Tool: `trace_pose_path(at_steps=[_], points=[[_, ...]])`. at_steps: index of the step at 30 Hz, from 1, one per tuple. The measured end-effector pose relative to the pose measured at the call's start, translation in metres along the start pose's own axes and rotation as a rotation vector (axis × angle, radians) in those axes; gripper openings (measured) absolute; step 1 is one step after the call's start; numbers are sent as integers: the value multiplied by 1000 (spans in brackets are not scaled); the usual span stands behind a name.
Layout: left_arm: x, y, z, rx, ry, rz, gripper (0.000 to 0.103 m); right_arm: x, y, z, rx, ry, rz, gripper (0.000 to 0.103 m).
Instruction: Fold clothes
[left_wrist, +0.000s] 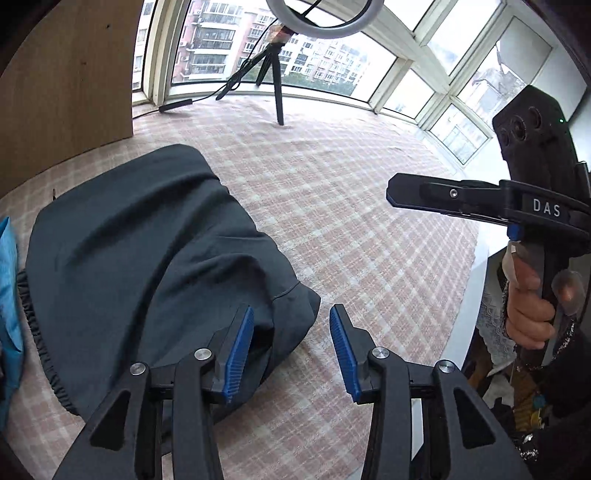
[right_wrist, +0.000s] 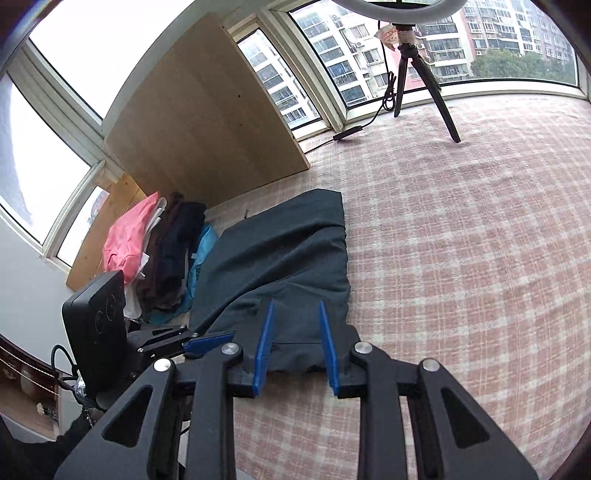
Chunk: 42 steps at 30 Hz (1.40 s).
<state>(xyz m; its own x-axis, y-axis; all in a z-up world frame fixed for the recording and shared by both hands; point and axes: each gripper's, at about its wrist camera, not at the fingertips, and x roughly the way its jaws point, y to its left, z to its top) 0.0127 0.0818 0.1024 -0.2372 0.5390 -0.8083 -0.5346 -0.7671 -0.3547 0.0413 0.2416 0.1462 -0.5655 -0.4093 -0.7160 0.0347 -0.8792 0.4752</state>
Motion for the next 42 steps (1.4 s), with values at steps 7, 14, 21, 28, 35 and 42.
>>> trace_pose_path(at_steps=[7, 14, 21, 28, 35, 42], points=[[23, -4, 4, -141, -21, 82, 11, 52, -40, 55, -154, 99, 26, 43], [23, -15, -13, -271, -75, 159, 3, 173, -89, 124, -32, 291, 148, 44], [34, -23, -20, -322, -63, 188, 5, 239, -100, 139, 97, 390, 340, 44], [3, -29, -48, -350, -84, 216, 1, 247, -88, 142, 41, 375, 356, 10], [-15, -35, -63, -372, -67, 411, 3, 252, -81, 143, 50, 388, 349, 9], [45, -120, -22, 203, -11, 554, 34, 258, -84, 142, 51, 431, 364, 12]])
